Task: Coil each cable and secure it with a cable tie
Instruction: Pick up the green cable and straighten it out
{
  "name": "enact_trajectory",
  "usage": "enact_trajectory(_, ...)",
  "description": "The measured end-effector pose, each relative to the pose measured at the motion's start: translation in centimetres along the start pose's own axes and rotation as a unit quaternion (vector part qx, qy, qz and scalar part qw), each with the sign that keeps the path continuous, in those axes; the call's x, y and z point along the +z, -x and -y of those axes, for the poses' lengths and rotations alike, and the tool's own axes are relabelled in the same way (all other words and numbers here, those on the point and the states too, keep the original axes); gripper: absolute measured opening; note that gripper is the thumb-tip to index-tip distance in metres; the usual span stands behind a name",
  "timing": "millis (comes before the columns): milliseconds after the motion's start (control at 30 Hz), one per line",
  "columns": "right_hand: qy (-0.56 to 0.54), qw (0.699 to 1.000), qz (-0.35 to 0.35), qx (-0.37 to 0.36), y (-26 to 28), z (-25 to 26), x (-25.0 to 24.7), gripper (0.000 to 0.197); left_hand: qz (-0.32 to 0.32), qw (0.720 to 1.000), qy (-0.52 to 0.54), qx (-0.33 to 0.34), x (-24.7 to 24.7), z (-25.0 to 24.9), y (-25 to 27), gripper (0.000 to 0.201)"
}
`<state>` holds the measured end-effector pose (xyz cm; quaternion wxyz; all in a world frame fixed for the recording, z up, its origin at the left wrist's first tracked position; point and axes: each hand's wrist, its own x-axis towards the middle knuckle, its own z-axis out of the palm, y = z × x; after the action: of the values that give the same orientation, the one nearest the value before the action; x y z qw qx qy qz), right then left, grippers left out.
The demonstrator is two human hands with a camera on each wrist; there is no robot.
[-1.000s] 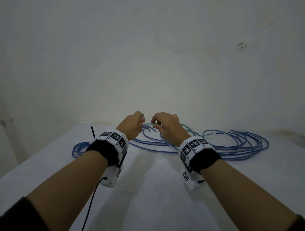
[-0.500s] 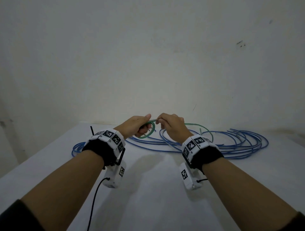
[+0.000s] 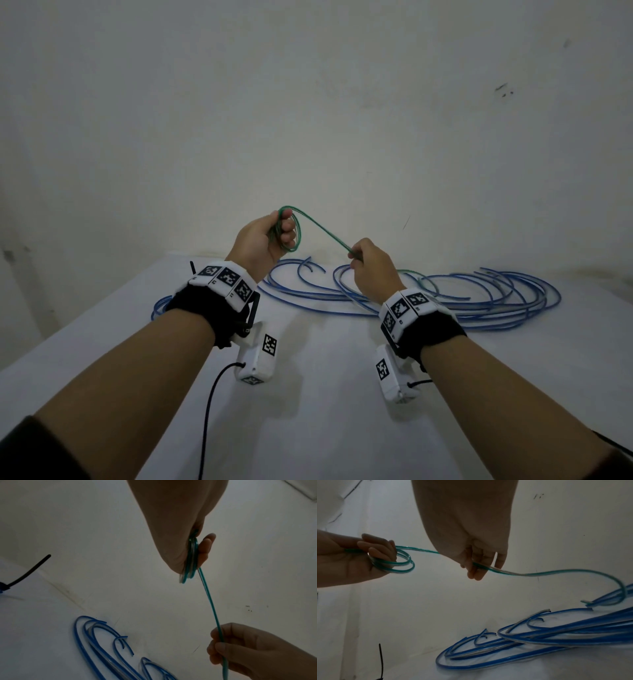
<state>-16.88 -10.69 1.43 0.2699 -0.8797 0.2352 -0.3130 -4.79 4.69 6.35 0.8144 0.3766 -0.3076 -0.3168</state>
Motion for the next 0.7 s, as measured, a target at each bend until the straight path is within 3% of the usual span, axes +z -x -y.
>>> enact_trajectory(133, 0.012, 0.999, -0.011, 0.032, -0.2, -0.3, -0.2, 0.014, -0.029, 0.997, 0.064, 0.032, -0.2, -0.1, -0.3, 0.033)
enact_trajectory(333, 0.003, 0.999, -0.035, -0.024, 0.0, -0.1, -0.4, 0.009, -0.051, 0.993, 0.077, 0.078, 0.6, 0.1, -0.4, 0.03)
enact_trajectory(533, 0.017, 0.994, 0.032, -0.106, 0.1, 0.1, 0.2, 0.018, -0.034, 0.981, -0.125, 0.142, 1.1, 0.9, -0.8, 0.025)
enact_trajectory(700, 0.02, 0.988, 0.096, -0.121, 0.0, 0.9, 0.5, 0.019, -0.002, 0.921, -0.342, 0.187, 0.0, 2.3, -0.9, 0.012)
